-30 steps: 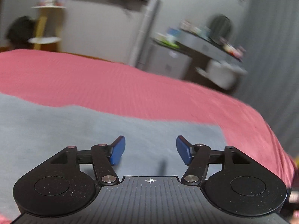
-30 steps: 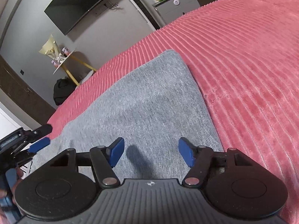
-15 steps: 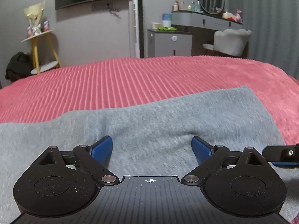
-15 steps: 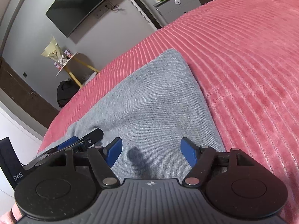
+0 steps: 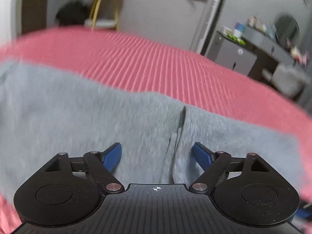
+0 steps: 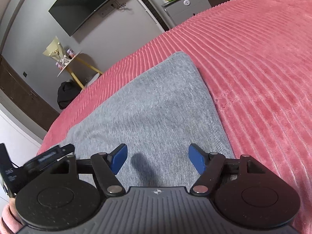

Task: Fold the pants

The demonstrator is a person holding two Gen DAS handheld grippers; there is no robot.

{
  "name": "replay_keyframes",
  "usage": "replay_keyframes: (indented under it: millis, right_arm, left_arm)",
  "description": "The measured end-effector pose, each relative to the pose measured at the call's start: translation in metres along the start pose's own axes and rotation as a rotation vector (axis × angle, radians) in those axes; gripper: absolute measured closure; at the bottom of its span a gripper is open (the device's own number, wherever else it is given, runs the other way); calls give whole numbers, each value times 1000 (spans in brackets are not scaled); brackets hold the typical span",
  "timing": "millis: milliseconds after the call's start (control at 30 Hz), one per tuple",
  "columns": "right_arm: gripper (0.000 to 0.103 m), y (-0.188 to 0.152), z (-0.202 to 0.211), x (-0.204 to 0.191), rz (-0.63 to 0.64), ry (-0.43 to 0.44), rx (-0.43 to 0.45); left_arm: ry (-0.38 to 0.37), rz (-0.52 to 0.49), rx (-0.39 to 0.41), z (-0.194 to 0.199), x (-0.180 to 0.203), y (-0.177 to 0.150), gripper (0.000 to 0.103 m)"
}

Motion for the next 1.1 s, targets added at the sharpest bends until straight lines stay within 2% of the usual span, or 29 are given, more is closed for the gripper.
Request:
replay_keyframes:
  millis: [67,133,267,333,400,500,633,833,1100]
  right_arm:
    - [33,0,0,-2,12,-7,-2]
    - [33,0,0,-5,21,-15,-4]
    - [32,-3,1,-11,46,-35,-7]
    - [32,-3,3,-13,53,-43,-9]
    - [32,-4,5,-16,62,-52,-10]
    - [34,-6,8,-19,76,-68,-2]
    - [60,-10,6,-25,119,-133,9]
    - [61,-11,3,-26,143,-144,5]
    - [60,-13,1,-30,160,-151,5]
  left_arm:
    - [-30,30,-16,7,-5,-3,11]
    - [-76,33,-58,9,-4,-8,11]
    - [-140,-39,-108,6,14,-16,13]
    - [-115,-86,-142,-1,21,-21,16]
    - [-89,-127,-131,-4,26,-24,16]
    - [-95,-133,-121,-2,29,-23,26]
    - [-93,-103,-123,0,22,-20,37]
    - [-100,-63,-129,3,15,-20,55]
    - [-97,-50,-119,4,12,-20,71]
Point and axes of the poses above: each gripper's, at about its wrist camera, not at the fingertips, and z roughly against the way its jaws point, x to its right, y to its top, the point moved 1 cm from there along -z, roughly the way its jaws point, and after that the axes turned 4 degrees about x, right-handed, at the moved point
